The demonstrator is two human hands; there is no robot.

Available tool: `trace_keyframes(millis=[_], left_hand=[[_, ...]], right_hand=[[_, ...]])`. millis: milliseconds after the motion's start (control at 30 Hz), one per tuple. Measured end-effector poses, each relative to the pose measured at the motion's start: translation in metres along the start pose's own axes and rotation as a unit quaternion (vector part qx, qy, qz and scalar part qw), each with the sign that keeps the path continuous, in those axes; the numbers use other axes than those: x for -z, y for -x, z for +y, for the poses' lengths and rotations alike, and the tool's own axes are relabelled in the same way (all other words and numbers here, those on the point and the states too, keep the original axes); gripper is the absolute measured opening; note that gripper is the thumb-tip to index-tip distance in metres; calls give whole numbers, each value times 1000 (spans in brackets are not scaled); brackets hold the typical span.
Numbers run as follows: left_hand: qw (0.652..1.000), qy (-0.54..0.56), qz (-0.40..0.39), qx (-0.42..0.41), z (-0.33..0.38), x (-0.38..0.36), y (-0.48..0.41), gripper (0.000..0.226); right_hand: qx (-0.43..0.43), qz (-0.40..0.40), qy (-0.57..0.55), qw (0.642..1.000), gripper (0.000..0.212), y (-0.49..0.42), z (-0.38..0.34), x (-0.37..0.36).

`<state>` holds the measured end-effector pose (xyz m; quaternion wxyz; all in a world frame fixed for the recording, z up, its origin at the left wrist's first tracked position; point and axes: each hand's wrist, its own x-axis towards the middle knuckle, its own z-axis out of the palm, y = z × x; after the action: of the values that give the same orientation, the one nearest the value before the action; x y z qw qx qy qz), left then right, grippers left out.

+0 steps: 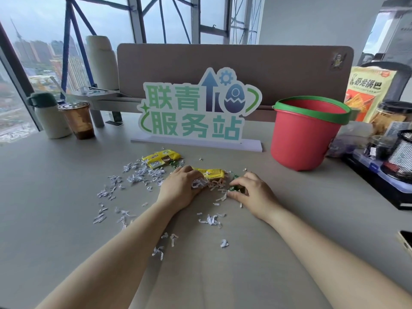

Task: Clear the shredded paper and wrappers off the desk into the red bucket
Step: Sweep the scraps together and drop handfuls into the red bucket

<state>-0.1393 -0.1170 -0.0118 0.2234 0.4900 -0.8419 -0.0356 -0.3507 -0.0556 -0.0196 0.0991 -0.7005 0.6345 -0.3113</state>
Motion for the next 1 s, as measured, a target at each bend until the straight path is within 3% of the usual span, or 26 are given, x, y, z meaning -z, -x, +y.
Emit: trace_keyframes(millis=[400, 1000], left_hand=[[995, 98, -2, 24, 7, 6, -2, 27], [985, 151, 77, 20, 38, 44, -17, 27]], right_hand=[[9, 23, 2, 1000, 17, -4, -8, 8], [56, 79, -7, 995, 8, -3, -35, 60]])
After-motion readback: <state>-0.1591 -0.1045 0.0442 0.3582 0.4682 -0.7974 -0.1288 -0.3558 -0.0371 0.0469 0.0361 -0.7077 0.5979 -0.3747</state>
